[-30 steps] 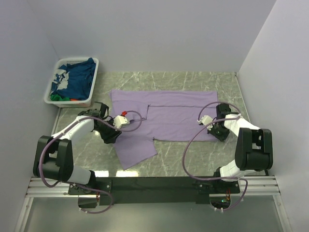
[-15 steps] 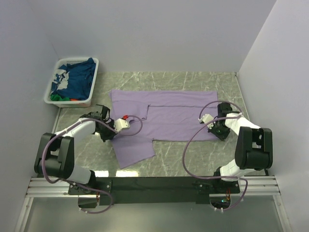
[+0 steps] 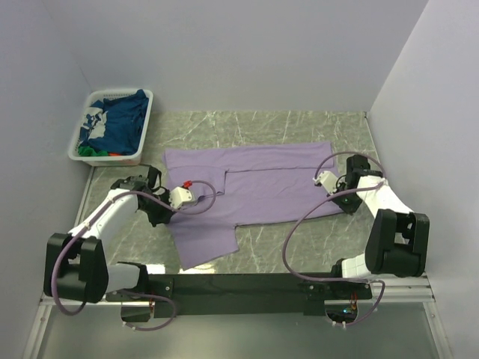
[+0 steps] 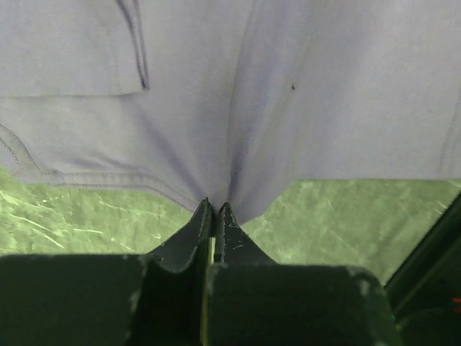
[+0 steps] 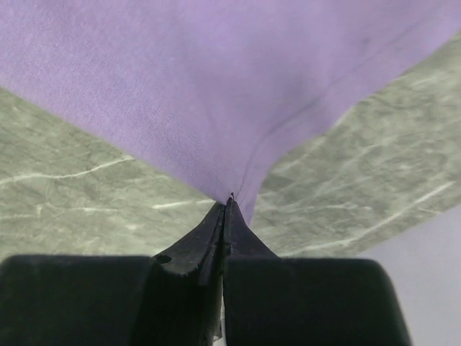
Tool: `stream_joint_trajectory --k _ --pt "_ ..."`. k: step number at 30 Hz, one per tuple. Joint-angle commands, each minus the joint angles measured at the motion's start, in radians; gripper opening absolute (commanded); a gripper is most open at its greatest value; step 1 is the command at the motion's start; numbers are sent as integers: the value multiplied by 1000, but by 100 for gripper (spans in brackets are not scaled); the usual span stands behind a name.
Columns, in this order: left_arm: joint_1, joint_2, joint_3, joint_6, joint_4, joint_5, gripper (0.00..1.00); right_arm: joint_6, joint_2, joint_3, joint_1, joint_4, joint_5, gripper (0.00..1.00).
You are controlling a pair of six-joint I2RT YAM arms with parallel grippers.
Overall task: Fold and stack the t-shirts
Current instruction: Fold the tshirt
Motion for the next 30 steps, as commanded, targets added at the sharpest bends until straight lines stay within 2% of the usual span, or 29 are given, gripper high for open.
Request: stream_joint_trajectory --k 1,13,22,30 --pt "46 42 114 39 -110 75 1 -4 19 115 -14 -36 -26 0" --pt "114 258 408 50 -194 172 1 19 200 365 -15 -99 -46 0" --pt "151 470 655 34 -242 222 1 55 395 632 -15 -141 -54 0" --pt "211 632 771 -15 -214 236 1 88 565 761 22 -119 -25 0"
